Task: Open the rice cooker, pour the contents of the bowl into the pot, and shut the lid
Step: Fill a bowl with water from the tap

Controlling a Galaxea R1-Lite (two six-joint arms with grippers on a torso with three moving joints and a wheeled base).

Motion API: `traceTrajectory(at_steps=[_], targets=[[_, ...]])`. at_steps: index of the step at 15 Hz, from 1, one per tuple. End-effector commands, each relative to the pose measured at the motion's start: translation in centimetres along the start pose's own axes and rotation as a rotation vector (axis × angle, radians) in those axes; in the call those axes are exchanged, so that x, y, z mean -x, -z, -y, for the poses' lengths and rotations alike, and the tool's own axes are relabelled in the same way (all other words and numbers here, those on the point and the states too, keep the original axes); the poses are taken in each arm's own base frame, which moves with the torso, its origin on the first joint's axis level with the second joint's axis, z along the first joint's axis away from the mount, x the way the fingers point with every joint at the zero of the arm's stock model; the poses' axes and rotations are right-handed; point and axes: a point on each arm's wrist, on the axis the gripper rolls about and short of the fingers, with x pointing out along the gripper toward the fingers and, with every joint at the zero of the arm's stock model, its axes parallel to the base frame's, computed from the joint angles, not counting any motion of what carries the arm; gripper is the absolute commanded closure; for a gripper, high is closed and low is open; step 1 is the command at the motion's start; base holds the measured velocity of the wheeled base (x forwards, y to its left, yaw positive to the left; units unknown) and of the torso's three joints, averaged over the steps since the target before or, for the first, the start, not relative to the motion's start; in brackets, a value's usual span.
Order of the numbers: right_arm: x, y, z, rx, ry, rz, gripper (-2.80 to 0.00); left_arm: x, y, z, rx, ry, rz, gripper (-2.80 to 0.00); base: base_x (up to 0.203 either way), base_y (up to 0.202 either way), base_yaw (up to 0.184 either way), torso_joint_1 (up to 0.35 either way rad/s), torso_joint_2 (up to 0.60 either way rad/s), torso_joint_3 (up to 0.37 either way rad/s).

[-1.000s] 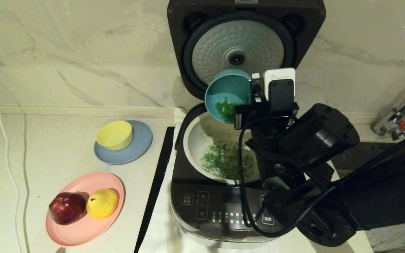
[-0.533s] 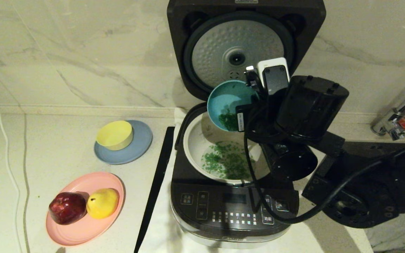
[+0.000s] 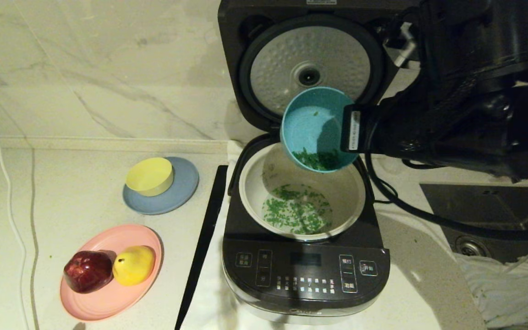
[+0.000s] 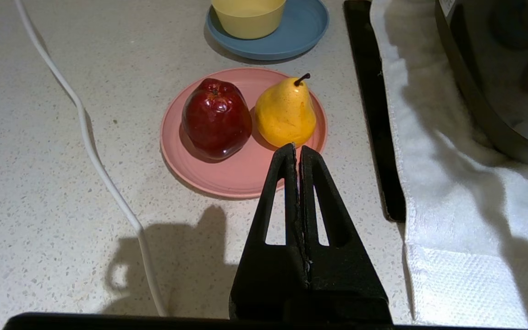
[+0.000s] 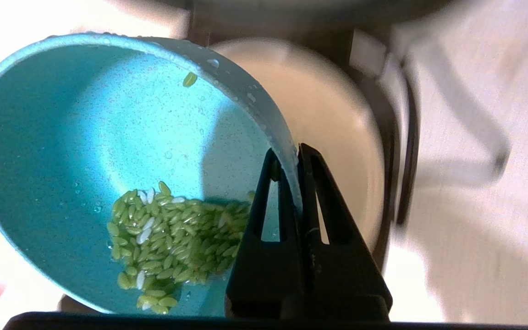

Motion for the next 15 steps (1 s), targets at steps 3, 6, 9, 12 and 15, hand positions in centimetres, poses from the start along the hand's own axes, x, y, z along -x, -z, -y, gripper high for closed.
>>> traceTrajectory(at_steps=[3,6,9,12,15], targets=[[6.7,-1.0,5.0,-0.064,-0.034,-0.274,0.0,-0.1,0.2,0.0,0.0,0.0,-0.008,0.0,0.0,0.0,0.0,0.0,0.0,0.0],[8.9,-0.2,8.4,-0.1,0.024,-0.355,0.0,-0.1,0.2,0.0,0.0,0.0,-0.008,0.0,0.0,0.0,0.0,0.0,0.0,0.0],[9.7,1.3,12.1,-0.182,0.108,-0.425,0.0,-0.1,0.2,0.0,0.0,0.0,-0.008,0.0,0.0,0.0,0.0,0.0,0.0,0.0],[9.3,2.4,16.1,-0.309,0.256,-0.456,0.0,-0.1,0.2,0.0,0.0,0.0,-0.008,0.0,0.0,0.0,0.0,0.0,0.0,0.0],[8.8,3.2,19.6,-0.434,0.334,-0.493,0.0,-0.1,0.2,0.0,0.0,0.0,-0.008,0.0,0.0,0.0,0.0,0.0,0.0,0.0]])
